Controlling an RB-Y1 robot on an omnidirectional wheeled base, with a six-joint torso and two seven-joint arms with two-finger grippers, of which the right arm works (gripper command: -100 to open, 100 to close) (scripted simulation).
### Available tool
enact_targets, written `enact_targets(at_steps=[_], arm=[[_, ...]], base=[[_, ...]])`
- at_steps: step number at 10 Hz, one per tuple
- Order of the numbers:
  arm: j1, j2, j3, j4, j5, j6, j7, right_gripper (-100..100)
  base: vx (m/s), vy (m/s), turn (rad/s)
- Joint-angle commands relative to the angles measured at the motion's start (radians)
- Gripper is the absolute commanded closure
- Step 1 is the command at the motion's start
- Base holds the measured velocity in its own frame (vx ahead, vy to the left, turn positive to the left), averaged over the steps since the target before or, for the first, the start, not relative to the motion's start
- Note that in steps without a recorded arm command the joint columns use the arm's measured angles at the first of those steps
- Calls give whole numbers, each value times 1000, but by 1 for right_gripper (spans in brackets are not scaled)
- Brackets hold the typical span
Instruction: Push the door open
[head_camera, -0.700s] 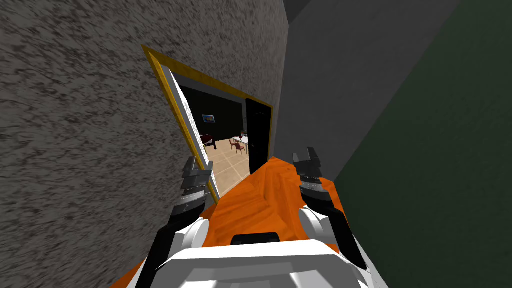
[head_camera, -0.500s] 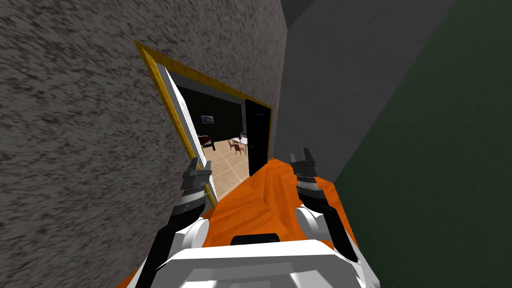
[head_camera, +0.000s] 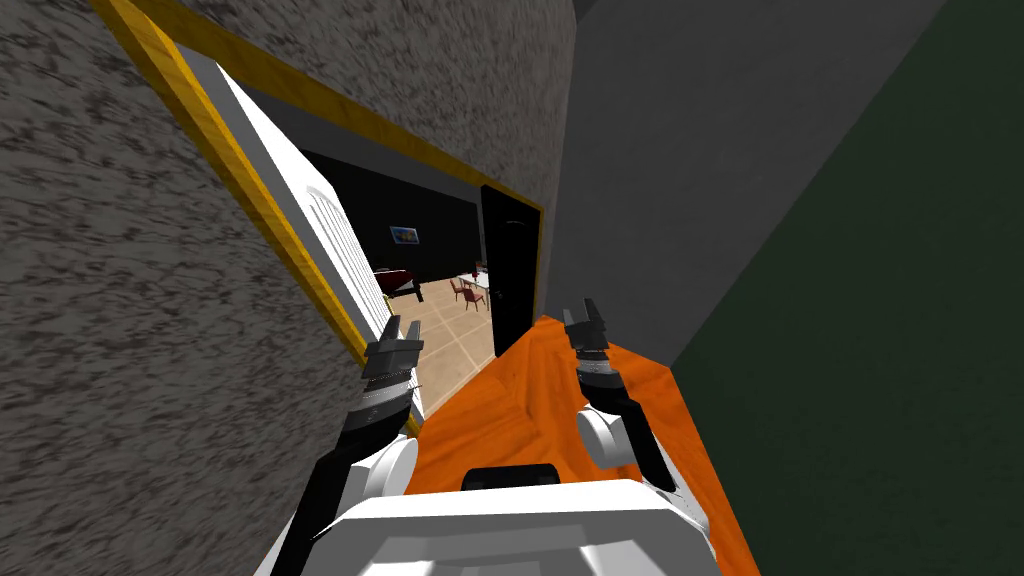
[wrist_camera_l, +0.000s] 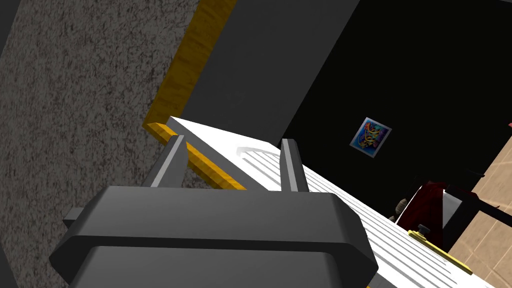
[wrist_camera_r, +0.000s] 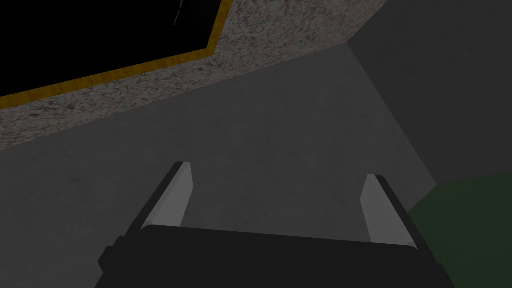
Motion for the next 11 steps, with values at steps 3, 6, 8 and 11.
enact_targets(at_steps=[3,6,8,11], arm=[[-52,-20,78,84,-1,-1,-21,-100],[-80,-29,116,126,-2,0,-31,-100],[-109,-38,156,170,-3,2,-42,-100],[-140,-46,198,216,-4,3,-53,-100]], base=[[160,-12,-79],[131,-17,-43],[121,-20,-72],[121,-6,-49]])
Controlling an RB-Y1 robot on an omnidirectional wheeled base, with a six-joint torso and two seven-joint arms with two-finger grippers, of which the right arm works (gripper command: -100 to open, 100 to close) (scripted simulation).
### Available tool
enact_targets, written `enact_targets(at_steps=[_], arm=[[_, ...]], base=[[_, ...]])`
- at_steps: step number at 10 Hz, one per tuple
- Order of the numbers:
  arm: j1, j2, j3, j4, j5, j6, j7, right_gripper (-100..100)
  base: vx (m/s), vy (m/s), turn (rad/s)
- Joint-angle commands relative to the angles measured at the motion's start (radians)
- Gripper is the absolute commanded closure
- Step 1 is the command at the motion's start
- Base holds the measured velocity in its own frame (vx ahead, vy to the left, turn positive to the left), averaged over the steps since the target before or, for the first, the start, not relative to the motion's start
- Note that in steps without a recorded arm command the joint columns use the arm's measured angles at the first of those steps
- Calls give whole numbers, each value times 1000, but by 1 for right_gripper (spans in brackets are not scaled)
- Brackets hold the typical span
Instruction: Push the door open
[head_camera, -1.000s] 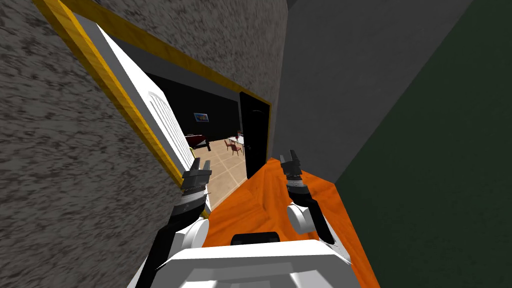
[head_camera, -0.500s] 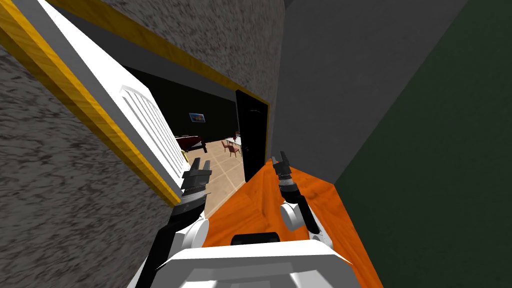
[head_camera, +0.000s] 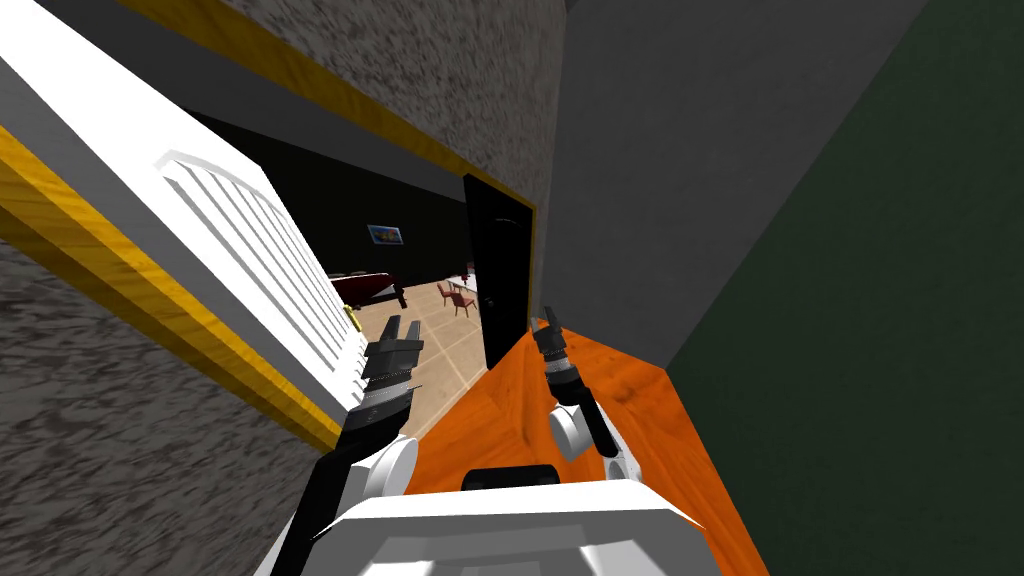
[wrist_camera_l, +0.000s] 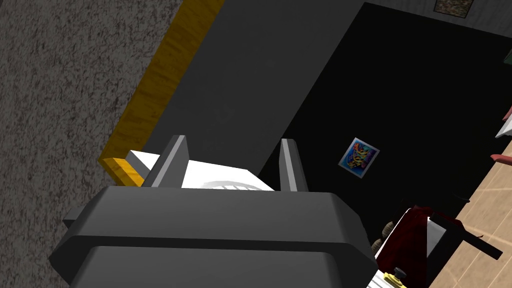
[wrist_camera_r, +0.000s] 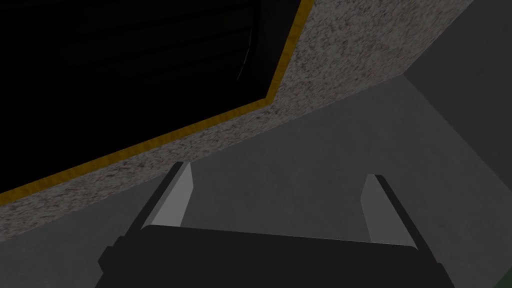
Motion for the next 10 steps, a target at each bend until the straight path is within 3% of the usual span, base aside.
enact_targets(at_steps=[1,2,7,8,10], arm=[[-21,-5,21,30,-1,-2,-9,-100],[-42,-11,50,62,-2,-1,-17,-100],[-97,-26,126,144,-4,2,-37,-100],[-119,-32,156,178,-4,3,-45,-100],[-141,-38,187,212,-5,5,-53,-100]], base=[[91,-10,-49],[125,-1,-86],[114,-7,-54],[117,5,-81],[142,3,-73]])
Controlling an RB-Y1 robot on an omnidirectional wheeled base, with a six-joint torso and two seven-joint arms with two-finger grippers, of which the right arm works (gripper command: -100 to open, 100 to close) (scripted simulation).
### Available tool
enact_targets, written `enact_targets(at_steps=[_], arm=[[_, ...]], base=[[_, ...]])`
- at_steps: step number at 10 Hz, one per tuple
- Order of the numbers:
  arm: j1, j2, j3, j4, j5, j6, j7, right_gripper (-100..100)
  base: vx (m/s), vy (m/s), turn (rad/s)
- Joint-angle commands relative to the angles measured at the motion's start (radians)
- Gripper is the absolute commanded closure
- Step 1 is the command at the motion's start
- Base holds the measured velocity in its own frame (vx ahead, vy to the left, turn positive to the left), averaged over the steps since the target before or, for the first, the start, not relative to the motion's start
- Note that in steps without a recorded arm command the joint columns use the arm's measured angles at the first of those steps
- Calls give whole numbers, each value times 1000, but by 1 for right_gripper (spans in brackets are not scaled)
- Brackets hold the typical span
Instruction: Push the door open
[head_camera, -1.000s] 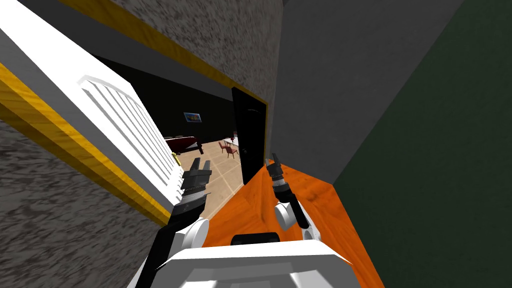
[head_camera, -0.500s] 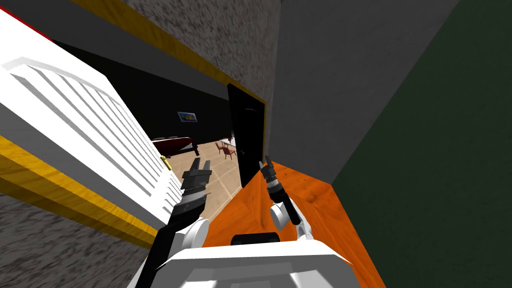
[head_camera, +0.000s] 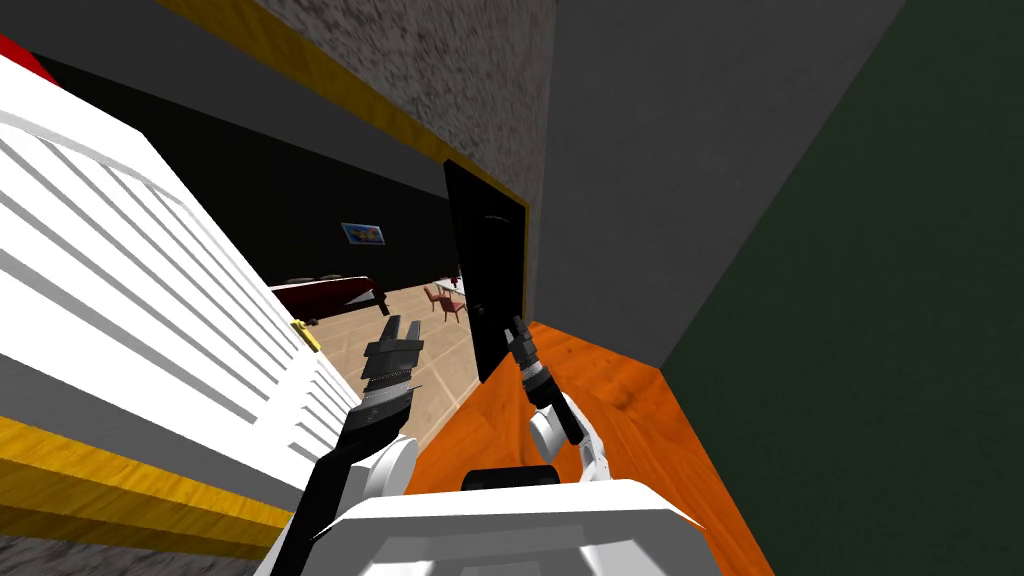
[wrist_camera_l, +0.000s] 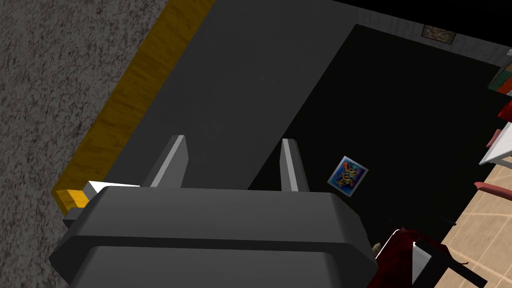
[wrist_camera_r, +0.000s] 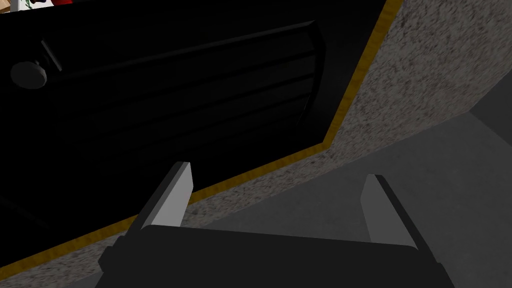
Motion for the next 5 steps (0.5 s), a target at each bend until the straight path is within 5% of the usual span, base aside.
enact_targets(at_steps=[1,5], arm=[[-17,-2,29,29,1,-1,-5,-100],[-62,-13,90,97,0,2,-22,-100]], base=[[134,7,-54],[97,-6,-54]])
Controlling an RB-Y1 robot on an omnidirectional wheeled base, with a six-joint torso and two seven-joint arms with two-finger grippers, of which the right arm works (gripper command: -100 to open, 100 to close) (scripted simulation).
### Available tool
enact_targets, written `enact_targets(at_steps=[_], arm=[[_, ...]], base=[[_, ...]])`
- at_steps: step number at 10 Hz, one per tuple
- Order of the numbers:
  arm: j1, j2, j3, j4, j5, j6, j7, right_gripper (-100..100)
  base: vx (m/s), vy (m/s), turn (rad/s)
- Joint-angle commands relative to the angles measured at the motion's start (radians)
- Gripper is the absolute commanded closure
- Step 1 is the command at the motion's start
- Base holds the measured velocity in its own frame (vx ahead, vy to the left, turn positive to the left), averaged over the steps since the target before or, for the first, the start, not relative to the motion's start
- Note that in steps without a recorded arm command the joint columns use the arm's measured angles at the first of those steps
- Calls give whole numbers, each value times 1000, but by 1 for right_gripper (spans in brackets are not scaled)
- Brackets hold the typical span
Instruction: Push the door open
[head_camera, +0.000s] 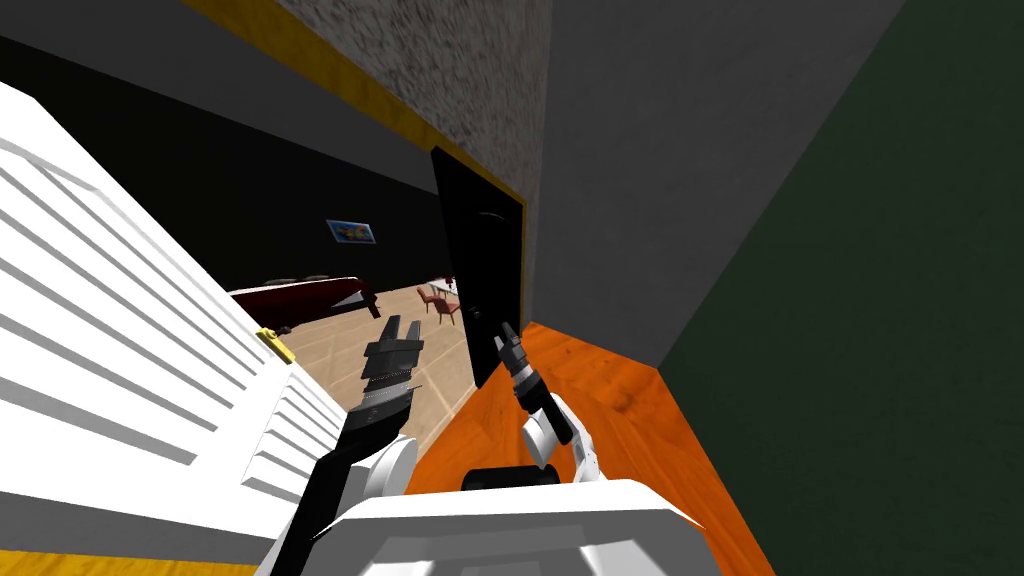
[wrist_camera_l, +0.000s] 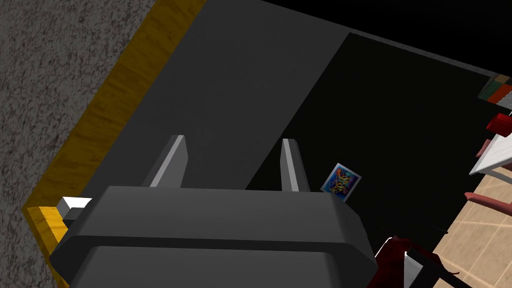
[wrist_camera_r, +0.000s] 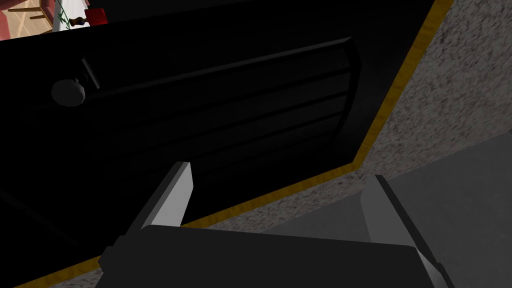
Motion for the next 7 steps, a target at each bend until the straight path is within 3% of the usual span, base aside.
enact_targets(at_steps=[1,7], arm=[[-20,-2,26,33,0,-2,-7,-100],[-118,-26,160,180,-3,4,-43,-100]], base=[[103,0,-53],[143,9,-78]])
